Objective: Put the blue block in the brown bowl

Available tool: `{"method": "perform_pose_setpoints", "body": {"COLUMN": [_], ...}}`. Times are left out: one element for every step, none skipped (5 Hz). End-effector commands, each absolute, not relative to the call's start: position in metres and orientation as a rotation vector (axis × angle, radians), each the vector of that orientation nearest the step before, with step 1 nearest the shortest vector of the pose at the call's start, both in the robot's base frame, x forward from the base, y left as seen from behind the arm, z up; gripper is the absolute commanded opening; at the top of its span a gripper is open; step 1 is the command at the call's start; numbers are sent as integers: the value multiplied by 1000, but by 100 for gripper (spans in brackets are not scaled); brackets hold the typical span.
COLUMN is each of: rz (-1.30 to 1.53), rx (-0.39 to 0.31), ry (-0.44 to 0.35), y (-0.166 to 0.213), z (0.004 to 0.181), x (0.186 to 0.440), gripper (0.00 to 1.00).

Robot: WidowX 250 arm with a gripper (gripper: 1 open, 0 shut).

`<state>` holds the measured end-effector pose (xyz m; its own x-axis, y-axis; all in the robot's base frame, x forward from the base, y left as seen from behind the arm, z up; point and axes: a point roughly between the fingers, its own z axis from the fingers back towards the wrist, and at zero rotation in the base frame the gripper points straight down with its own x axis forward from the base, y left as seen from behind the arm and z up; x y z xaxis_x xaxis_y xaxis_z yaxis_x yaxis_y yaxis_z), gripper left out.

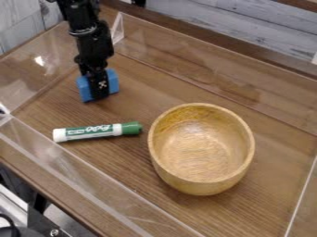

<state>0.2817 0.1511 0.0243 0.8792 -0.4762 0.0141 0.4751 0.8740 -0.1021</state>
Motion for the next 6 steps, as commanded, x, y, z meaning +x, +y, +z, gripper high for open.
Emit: {"method": "perform_pose_setpoints", "body": {"rz": [-486, -464, -428, -401, -369, -333], "rx": [-36, -27, -9, 2, -5, -11], "ry": [-43, -39, -36, -36, -41, -47], "y": [152, 149, 142, 124, 97, 70], "z": [58, 68, 88, 107, 117, 122], "x": [294, 295, 297, 297, 293, 287], "gripper": [0, 0, 0, 0, 0, 0]}}
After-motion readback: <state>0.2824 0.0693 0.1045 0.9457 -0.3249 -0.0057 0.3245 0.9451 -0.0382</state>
